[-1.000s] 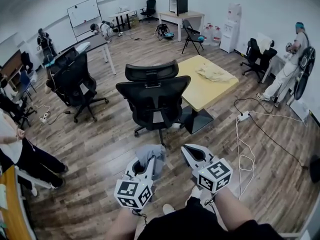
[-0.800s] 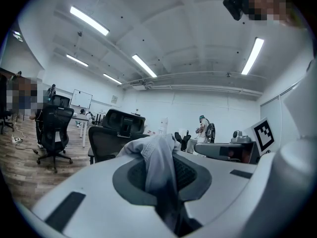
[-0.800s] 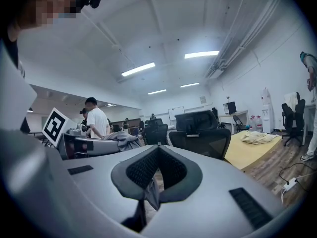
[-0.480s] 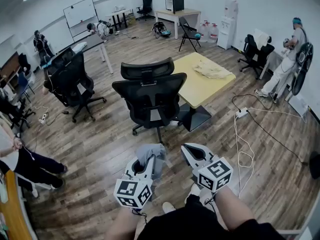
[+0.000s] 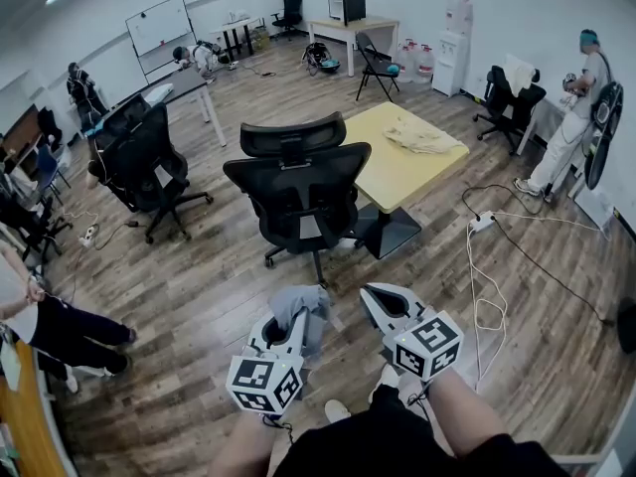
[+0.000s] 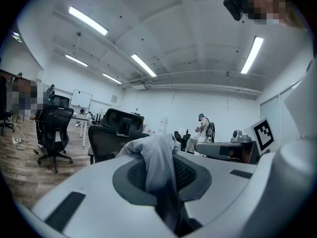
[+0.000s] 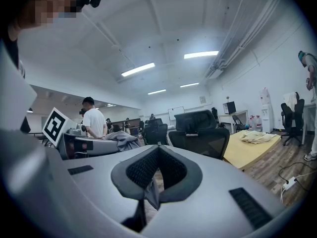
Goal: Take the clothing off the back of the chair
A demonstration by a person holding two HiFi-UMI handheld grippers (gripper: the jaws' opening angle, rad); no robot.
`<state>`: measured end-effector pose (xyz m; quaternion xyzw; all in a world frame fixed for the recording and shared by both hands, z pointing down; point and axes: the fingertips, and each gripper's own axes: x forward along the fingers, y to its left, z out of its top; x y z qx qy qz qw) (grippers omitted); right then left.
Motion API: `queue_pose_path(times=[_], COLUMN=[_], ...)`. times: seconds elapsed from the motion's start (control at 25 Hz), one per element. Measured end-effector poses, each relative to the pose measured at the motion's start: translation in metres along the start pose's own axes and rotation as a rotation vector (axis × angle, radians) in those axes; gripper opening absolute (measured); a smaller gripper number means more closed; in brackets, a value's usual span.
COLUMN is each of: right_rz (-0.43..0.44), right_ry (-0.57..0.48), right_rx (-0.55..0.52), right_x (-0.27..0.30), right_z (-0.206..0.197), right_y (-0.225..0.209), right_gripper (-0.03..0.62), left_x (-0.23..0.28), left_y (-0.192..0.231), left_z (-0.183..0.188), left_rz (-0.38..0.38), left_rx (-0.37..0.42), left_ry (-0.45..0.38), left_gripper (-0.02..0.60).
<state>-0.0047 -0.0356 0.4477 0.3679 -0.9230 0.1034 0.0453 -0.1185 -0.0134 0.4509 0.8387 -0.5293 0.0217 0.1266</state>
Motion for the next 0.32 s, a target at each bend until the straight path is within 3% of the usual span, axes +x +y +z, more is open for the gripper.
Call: queue_pose_path(times=[0.32], right_rz=[-0.009], right_ry=[-0.001], right_rx=[0.004], right_x=[-0.0063], right_z=[0.0018], right_y=[-0.0027], right_gripper=[0.012], left_x=[0.0011], left_y=[-0.0064], left_z=[-0.0009], left_rz=[-0.001], left_rx=[-0.001], left_ry=[-0.001], left_gripper=[0.066])
